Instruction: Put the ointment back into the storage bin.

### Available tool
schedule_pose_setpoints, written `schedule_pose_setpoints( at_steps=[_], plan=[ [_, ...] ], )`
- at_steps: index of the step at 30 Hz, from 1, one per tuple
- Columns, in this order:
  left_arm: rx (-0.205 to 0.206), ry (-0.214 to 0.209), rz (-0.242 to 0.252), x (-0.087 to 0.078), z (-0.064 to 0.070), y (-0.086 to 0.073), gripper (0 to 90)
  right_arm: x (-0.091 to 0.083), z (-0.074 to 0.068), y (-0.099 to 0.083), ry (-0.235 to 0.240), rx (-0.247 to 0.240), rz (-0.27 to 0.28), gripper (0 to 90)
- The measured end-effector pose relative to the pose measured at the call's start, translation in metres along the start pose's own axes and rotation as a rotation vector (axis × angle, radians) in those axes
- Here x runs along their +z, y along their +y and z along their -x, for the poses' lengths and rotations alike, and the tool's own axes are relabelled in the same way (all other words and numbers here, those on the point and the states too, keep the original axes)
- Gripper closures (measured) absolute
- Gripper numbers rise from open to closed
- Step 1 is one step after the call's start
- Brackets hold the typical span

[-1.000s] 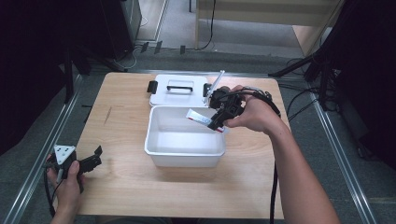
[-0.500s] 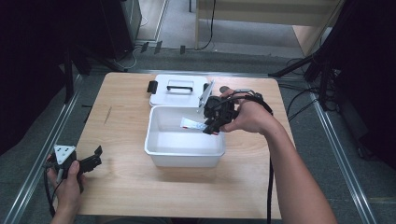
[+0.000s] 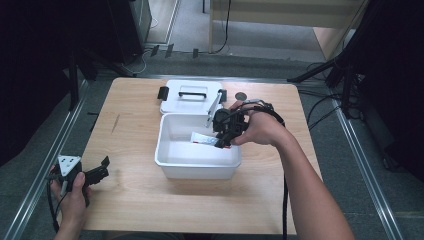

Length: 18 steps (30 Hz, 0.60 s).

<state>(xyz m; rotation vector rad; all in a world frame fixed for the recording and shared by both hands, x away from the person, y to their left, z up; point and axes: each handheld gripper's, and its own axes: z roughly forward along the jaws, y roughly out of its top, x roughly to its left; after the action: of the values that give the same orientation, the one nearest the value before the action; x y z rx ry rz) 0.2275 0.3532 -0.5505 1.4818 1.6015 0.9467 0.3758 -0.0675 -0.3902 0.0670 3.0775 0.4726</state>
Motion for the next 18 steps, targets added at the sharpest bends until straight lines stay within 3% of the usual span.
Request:
schedule_pose_setpoints(
  at_steps=[18],
  plan=[
    [0.002, 0.001, 0.001, 0.000, 0.000, 0.000, 0.0, 0.037, 0.003, -0.007, 0.033, 0.020, -0.032, 72.2]
  ],
)
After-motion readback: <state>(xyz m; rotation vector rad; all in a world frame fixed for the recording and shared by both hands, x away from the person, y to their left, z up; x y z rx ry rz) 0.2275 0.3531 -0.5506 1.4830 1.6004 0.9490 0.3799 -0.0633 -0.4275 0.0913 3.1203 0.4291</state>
